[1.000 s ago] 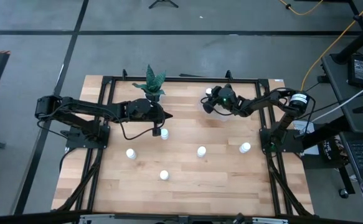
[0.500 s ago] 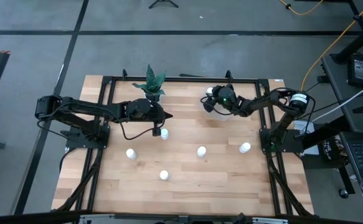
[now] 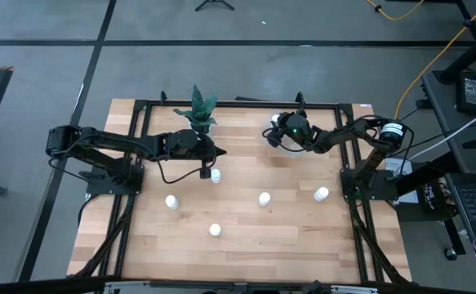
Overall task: Pick and place pill bottles into a basket
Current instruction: Put the white pill bottle into the transparent bin
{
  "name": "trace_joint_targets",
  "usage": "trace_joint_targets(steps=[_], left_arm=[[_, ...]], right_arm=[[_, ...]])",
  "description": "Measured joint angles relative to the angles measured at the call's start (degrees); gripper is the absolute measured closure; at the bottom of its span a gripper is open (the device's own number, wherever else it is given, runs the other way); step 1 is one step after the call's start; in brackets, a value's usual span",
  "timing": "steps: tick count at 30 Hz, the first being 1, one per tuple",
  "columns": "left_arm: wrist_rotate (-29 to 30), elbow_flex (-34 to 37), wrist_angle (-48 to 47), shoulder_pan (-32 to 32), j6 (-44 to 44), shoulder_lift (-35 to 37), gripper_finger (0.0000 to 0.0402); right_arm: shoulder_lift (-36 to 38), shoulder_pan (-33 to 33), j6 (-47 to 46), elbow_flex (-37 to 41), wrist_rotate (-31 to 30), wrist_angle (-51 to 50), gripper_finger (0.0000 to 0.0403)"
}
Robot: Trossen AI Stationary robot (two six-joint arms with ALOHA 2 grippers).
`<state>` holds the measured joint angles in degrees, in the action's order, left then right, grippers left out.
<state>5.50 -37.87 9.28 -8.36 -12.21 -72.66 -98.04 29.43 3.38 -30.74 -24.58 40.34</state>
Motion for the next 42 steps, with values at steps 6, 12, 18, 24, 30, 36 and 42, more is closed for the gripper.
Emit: trace_joint_targets(steps=[6,12,18,24,30,36,42], left_arm=[[0.0,0.0,0.0,0.0,0.0,0.0,0.0397],[0.0,0.0,0.0,0.0,0.0,0.0,0.0398],[0.0,0.0,0.0,0.0,0.0,0.0,0.0398],[-0.1,0.0,0.0,0.0,0.0,0.0,0.0396],[-0.2,0.0,0.0,0.0,0.1,0.0,0.0399],[-0.2,0.0,0.0,0.0,0.1,0.0,0.0396],[-0.2,0.0,0.0,0.0,0.1,0.0,0.0399]], right_arm=[[0.0,-0.1,1.8,0.0,-0.7,0.5,0.0173],[1.3,-1.2,6.1,0.0,-4.4,0.1,0.0175],[3.4,-2.6,9.3,0.0,-8.4,0.4,0.0175],[3.8,-3.0,9.5,0.0,-8.4,1.0,0.0175],[5.9,-3.5,12.4,0.0,-12.3,2.6,0.0175],[17.4,-7.2,12.0,0.0,-8.2,-4.4,0.0175],[33.4,-11.6,7.3,-0.1,2.9,-17.0,0.0175]])
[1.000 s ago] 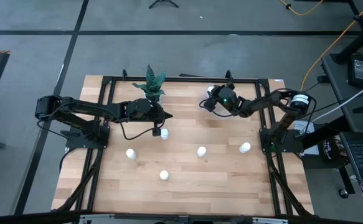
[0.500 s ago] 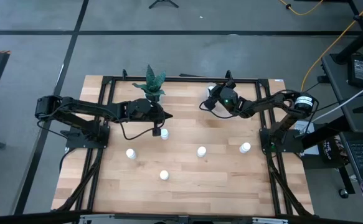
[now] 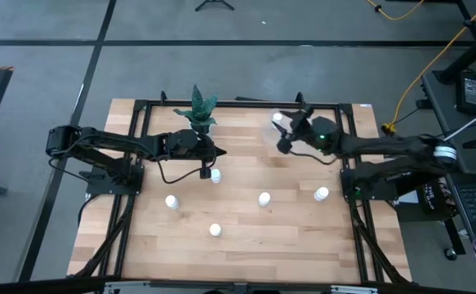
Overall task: Pick and place pill bottles into a basket
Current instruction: Put the white pill bottle into the transparent bin
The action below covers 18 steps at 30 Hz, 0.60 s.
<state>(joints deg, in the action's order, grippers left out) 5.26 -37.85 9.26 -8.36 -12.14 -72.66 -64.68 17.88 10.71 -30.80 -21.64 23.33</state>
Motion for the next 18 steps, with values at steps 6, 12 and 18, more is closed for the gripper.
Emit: trace_joint_targets(steps=[6,12,18], left_arm=[[0.0,0.0,0.0,0.0,-0.1,0.0,0.0396],[0.2,0.0,0.0,0.0,-1.5,0.0,0.0398],[-0.3,0.0,0.0,0.1,-3.5,0.0,0.0394]], right_arm=[[12.3,-4.8,-6.3,-0.7,0.6,-22.0,0.019],[16.1,-12.5,-17.4,-6.0,1.0,-43.9,0.03],[17.2,-21.0,-19.8,-7.7,2.3,-50.5,0.0391]])
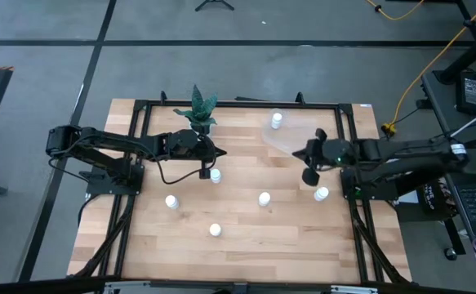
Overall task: Pick and place pill bottles into a basket
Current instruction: Put the white pill bottle into the transparent bin
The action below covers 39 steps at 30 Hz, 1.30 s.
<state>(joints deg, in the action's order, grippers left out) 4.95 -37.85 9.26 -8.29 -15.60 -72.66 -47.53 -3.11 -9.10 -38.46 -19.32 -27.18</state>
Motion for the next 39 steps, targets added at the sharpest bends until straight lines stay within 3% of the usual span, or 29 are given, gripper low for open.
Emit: trace_joint_targets(steps=[6,13,21,31,39], left_arm=[[0.0,0.0,0.0,0.0,-0.1,0.0,0.0398],[0.0,0.0,0.0,0.0,-0.2,0.0,0.0396],[0.0,0.0,0.0,0.0,0.1,0.0,0.0397],[-0.1,0.0,0.0,0.0,8.4,0.0,0.0394],[-0.1,0.0,0.0,0.0,9.8,0.0,0.0398]], right_arm=[[3.6,-7.0,-3.0,0.0,-5.5,-1.2,0.0399],[7.4,-14.7,-16.2,-0.1,-10.6,-10.6,0.04],[7.0,-21.4,-30.5,-1.5,-9.5,-22.6,0.0401],[0.8,-30.2,-47.9,-14.1,-6.5,-45.0,0.0402],[-5.5,-36.8,-60.1,-20.6,-2.1,-52.8,0.0402]])
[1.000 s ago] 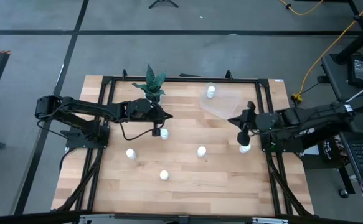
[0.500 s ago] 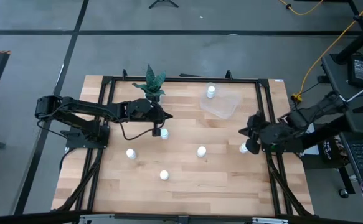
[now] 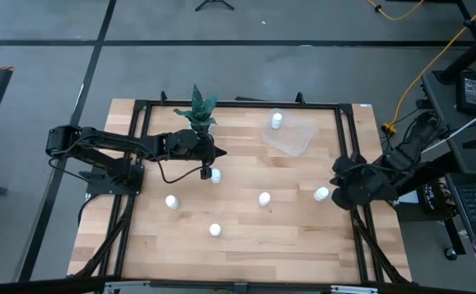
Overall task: Pick and place pill bottles into a basket
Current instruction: Put the white pill bottle into the transparent bin
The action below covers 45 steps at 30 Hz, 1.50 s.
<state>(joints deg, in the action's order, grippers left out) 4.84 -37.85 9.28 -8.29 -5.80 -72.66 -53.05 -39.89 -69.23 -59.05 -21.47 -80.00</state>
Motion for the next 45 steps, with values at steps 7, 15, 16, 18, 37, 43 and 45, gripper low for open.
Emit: trace_joint_targets(steps=[7,15,16,18,37,43,45], left_arm=[[0.0,0.0,0.0,0.0,-0.2,0.0,0.0394],[0.0,0.0,0.0,0.0,0.7,0.0,0.0399],[0.0,0.0,0.0,0.0,0.7,0.0,0.0399],[0.0,0.0,0.0,0.0,0.7,0.0,0.0399],[0.0,0.0,0.0,0.0,2.1,0.0,0.0397],[0.0,0.0,0.0,0.0,2.1,0.0,0.0395],[0.0,0.0,0.0,0.0,2.1,0.0,0.0397]], right_arm=[[-5.9,-4.7,-7.2,-4.5,2.7,-5.6,0.0403],[-7.2,-9.4,-17.9,-8.2,6.0,-10.3,0.0403],[-7.1,-9.8,-18.2,-8.3,6.2,-10.2,0.0403],[-7.3,-10.4,-18.2,-8.3,6.2,-10.0,0.0403],[-8.0,-10.6,-17.1,-8.2,1.8,-10.0,0.0402],[-8.0,-10.6,-16.2,-8.2,1.7,-10.0,0.0387],[-8.0,-10.6,-15.8,-8.2,1.7,-10.0,0.0383]])
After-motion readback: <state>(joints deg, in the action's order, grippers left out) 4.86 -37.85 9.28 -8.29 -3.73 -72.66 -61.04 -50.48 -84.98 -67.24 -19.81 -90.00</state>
